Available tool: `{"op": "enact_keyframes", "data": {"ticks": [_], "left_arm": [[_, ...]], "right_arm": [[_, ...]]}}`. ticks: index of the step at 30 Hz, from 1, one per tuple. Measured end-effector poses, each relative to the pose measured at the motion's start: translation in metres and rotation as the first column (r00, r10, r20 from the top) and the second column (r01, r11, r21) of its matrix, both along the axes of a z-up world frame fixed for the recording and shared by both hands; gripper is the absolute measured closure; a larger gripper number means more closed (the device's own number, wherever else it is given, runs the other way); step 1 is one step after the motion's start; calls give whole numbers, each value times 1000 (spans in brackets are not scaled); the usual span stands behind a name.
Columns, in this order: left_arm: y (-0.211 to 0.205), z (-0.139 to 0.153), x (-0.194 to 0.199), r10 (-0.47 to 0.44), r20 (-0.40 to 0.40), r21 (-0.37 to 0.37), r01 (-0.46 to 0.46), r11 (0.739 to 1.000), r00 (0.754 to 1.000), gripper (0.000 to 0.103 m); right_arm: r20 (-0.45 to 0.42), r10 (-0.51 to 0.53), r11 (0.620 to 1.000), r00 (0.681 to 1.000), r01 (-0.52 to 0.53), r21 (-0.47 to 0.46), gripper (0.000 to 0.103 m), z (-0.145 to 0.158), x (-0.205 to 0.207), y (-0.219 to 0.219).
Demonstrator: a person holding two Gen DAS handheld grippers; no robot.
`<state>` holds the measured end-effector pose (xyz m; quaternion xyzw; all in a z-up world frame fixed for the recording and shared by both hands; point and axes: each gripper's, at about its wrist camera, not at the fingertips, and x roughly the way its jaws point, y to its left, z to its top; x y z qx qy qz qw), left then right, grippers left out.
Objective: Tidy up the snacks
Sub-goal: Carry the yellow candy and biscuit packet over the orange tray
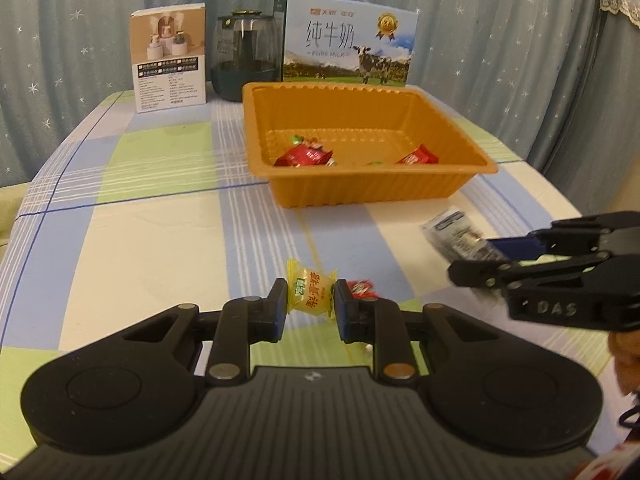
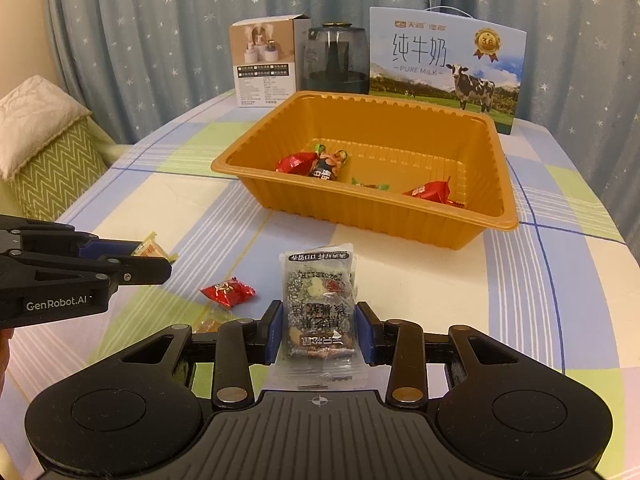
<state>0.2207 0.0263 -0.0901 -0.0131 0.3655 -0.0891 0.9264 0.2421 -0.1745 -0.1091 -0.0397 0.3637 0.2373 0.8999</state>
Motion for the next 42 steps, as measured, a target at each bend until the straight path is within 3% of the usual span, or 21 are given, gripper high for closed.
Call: {"op": "enact_keyframes", "data": {"ticks": [26, 42], "left_arm": [[-25, 23, 7, -61, 38, -37, 63, 997, 997, 81], [-17, 57, 35, -46, 114, -34, 50, 998, 992, 81]], "right_arm": [[-6, -125, 989, 992, 125, 77, 65, 22, 3, -22], [58, -269, 957, 961, 260, 130, 65, 47, 19, -61]]}}
